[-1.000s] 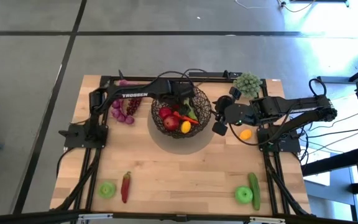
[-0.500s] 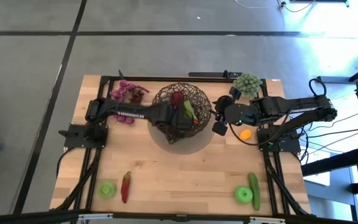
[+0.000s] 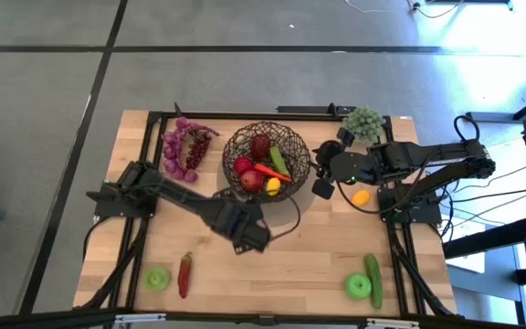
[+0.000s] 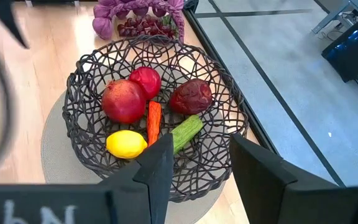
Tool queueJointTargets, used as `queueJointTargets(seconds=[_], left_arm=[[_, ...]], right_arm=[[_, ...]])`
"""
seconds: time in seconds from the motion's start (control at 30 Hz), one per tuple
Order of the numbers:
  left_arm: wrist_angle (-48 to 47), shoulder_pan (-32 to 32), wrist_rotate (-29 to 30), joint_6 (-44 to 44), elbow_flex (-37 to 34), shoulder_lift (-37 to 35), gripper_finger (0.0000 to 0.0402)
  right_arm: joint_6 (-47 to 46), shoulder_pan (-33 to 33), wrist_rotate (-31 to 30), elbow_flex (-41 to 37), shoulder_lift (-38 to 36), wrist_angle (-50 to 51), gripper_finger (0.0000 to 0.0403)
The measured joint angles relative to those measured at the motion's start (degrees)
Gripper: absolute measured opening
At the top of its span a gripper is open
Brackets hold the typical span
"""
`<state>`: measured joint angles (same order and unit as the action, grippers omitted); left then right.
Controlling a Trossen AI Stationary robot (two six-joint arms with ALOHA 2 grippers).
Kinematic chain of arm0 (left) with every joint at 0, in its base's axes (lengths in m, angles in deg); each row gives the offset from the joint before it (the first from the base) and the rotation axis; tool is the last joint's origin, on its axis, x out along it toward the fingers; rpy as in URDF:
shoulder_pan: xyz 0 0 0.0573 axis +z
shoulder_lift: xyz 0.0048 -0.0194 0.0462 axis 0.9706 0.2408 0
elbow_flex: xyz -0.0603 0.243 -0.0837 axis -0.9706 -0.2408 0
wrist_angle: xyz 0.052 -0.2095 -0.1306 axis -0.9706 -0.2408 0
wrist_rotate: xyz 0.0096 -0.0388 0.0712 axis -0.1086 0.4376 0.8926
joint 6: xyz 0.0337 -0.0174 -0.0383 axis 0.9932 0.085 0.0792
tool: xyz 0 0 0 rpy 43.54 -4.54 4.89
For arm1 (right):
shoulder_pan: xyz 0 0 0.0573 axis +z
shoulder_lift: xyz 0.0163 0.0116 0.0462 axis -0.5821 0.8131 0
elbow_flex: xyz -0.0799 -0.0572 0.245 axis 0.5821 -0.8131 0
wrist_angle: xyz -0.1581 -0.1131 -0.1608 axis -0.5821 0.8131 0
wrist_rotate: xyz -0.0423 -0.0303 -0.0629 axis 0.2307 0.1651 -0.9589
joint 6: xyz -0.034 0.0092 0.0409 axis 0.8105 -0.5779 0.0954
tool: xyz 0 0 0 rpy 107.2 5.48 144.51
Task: Build produce basket
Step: Put the chili pepper into the wire basket
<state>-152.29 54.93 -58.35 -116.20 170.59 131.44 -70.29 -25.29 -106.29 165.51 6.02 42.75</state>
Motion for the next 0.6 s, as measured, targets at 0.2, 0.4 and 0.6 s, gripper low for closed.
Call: queueJointTargets(seconds=[0.2,0.4,0.6], left_arm=[[-0.02,-5.04,-5.08,-11.94,0.00,0.02,0.0393],[0.00,-9.73,-8.32,-29.78,-0.02,0.02,0.0393],[0.00,-14.33,-9.04,-46.13,-0.02,0.02,0.0393]], right_arm=[[-0.01,0.01,0.00,0.00,0.00,0.00,0.0155],[0.08,0.00,0.00,0.00,0.00,0.00,0.0155],[-0.34,0.00,0.03,0.01,0.00,-0.05,0.0155]])
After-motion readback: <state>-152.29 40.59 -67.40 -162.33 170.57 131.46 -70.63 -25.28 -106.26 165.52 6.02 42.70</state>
